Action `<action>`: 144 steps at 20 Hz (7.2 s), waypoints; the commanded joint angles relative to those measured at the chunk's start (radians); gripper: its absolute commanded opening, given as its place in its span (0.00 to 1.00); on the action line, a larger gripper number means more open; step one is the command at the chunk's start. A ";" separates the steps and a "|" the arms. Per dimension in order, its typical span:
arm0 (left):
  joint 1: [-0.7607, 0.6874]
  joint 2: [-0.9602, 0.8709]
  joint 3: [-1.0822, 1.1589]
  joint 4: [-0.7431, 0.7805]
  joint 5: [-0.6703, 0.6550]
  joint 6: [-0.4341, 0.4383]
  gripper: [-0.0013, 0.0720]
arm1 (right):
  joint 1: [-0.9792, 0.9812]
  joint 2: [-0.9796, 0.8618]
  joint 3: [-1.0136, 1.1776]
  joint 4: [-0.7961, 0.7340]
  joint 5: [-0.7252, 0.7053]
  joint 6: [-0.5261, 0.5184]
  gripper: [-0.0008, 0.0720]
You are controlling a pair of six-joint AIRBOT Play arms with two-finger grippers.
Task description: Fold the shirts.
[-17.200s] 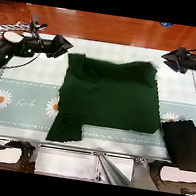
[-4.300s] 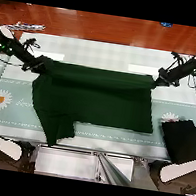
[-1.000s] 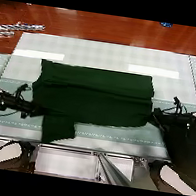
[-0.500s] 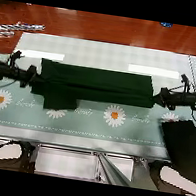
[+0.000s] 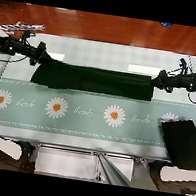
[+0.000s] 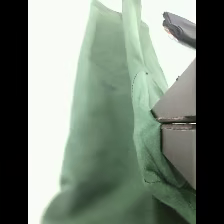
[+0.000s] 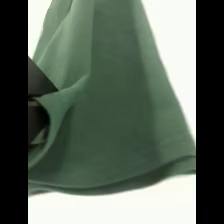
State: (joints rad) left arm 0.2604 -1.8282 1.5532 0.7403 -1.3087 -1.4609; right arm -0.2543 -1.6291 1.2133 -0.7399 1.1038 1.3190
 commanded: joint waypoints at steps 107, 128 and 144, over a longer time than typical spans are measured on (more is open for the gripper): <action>-0.069 1.292 -0.695 0.194 0.282 -0.016 0.05 | 0.266 0.349 0.319 -0.406 0.283 0.232 0.58; -0.211 1.282 -1.009 0.175 0.204 -0.017 0.05 | 0.470 0.226 -0.563 0.322 -0.349 0.073 0.57; -0.211 1.282 -1.009 0.174 0.207 -0.017 0.05 | 0.457 0.074 0.607 -0.307 0.197 0.319 0.04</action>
State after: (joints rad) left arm 0.0498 -0.5465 0.5438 0.9150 -1.1011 -1.4776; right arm 0.2611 -1.5536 1.6180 -0.8871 1.1378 1.5539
